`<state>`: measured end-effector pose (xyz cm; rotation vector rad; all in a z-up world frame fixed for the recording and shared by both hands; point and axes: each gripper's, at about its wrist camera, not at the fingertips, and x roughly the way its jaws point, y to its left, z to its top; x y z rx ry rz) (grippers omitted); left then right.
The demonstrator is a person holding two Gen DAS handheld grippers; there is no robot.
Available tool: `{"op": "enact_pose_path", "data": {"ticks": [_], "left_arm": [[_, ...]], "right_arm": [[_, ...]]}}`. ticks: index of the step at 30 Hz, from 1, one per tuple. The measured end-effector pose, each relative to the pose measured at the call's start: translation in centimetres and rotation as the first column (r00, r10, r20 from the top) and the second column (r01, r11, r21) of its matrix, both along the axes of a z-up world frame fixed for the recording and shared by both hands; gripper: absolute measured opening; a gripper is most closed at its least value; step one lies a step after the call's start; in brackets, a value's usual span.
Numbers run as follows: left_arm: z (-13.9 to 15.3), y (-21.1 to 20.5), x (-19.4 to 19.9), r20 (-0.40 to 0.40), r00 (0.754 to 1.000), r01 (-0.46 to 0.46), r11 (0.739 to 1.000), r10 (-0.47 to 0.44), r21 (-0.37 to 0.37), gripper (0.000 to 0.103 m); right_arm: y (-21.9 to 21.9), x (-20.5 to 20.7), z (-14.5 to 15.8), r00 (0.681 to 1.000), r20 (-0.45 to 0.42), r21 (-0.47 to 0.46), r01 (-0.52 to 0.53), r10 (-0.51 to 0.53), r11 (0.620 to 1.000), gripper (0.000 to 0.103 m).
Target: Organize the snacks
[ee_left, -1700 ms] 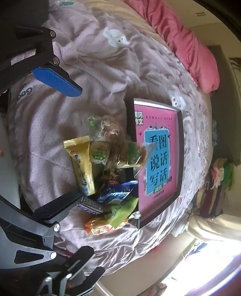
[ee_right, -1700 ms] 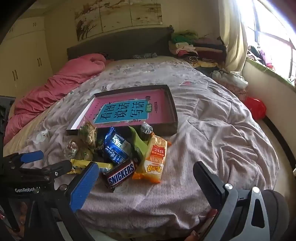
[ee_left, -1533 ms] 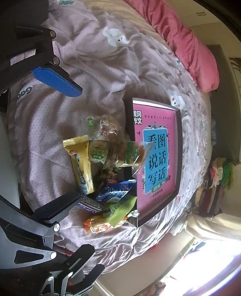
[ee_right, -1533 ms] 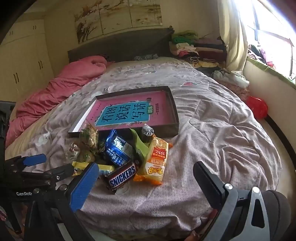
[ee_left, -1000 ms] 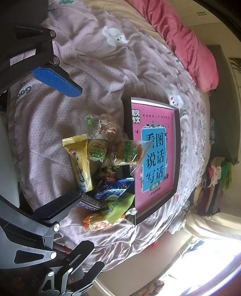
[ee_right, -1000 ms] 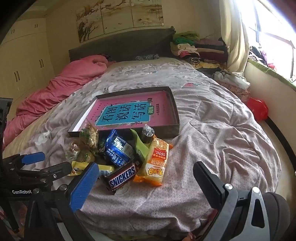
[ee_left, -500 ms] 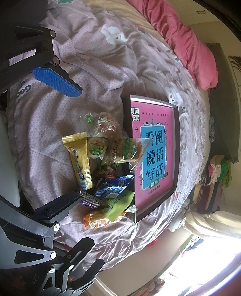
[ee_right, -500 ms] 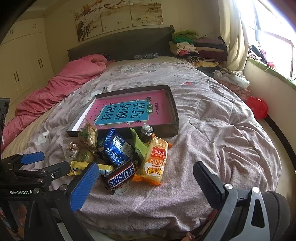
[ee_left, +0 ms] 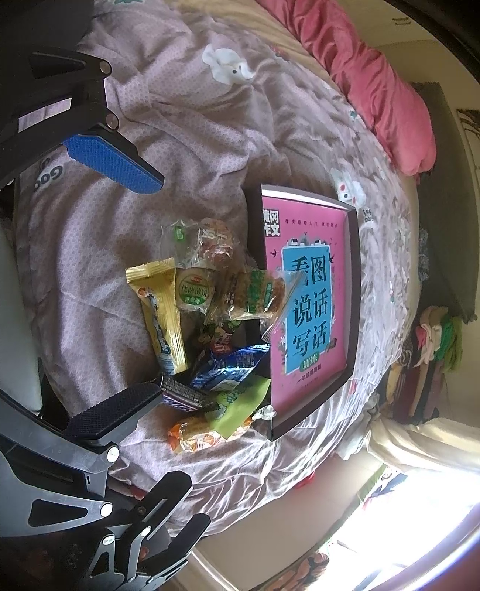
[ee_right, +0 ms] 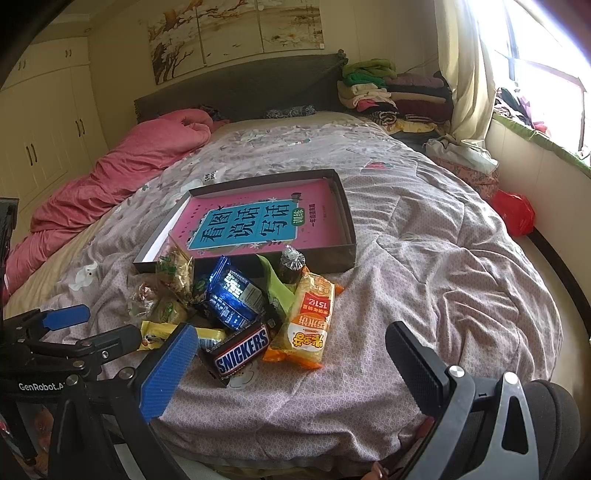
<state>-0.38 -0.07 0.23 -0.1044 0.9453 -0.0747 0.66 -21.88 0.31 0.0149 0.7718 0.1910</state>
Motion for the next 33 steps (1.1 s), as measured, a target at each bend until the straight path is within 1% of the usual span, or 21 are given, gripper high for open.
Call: {"op": "enact_pose_path", "data": {"ticks": [20,24,33], "left_arm": [[-0.4,0.1,0.2,-0.018,1.000,0.004,1.000,-0.004,-0.016,0.102],[-0.9,0.6,0.5,-0.042,0.999,-0.003,0.999,0.001,-0.044,0.102],[-2.2,2.2,1.3,-0.110,0.993,-0.054,0.991,0.041,-0.122,0.102]], "right_arm": [[-0.6,0.1,-0.2,1.000,-0.009,0.014,0.017,-0.017,1.000,0.103],[-0.9,0.3,-0.2,0.999,-0.019,0.022,0.027,-0.026,0.999,0.103],[-1.9,1.0,-0.5,0.997,-0.047,0.047,0.066,-0.063,0.997,0.103]]}}
